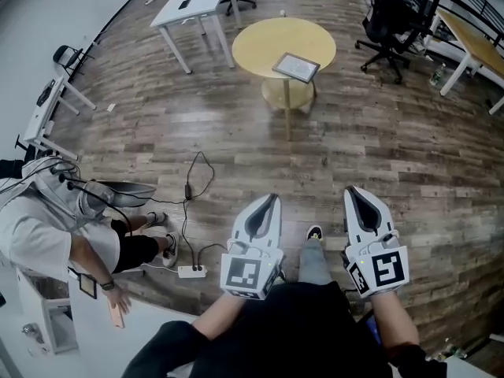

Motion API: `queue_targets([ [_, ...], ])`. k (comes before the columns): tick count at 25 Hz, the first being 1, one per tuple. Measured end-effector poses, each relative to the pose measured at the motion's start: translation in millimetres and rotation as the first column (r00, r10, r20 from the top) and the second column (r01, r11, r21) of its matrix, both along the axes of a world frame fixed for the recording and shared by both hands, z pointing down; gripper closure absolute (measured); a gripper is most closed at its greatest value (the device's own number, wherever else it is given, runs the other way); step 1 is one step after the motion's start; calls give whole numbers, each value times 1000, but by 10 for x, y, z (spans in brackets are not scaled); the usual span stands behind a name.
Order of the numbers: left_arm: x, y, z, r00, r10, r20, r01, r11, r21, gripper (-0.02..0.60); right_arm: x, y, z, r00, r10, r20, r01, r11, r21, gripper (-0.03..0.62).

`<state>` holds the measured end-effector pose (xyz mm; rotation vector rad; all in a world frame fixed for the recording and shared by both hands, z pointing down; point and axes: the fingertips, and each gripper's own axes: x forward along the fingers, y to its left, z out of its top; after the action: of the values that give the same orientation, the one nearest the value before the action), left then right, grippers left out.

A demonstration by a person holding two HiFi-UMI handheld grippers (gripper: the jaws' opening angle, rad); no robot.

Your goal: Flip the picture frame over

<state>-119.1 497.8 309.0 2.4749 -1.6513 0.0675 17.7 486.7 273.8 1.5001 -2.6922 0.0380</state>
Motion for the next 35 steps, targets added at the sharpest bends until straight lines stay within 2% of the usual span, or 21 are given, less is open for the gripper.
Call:
queue_targets([
  [6,415,-791,-50,999,-15,29,16,1000,-4,552,476,-804,53,998,-6,68,7,1000,-21,576],
  [9,648,-1112,-99,999,-6,45,5,1000,30,552,715,-1168,79,993,-18,114,24,999,-45,576],
  [16,892,-1641,-38,998,-30,64,29,1000,5,552,879,-1751,68,992,-69,107,72,997,-24,576],
  [22,791,-2077,-4,997,-39,69,39,999,5,552,800,-2162,165,992,-68,110,74,996,-51,576],
  [28,608,-2737,109,998,-21,61,21,1000,3,552,625,-2755,297,995,-45,88,51,996,-72,576],
  [35,222,-3560,100,999,22,49,-23,1000,8,552,150,-3554,284,997,-37,74,43,995,-89,576],
])
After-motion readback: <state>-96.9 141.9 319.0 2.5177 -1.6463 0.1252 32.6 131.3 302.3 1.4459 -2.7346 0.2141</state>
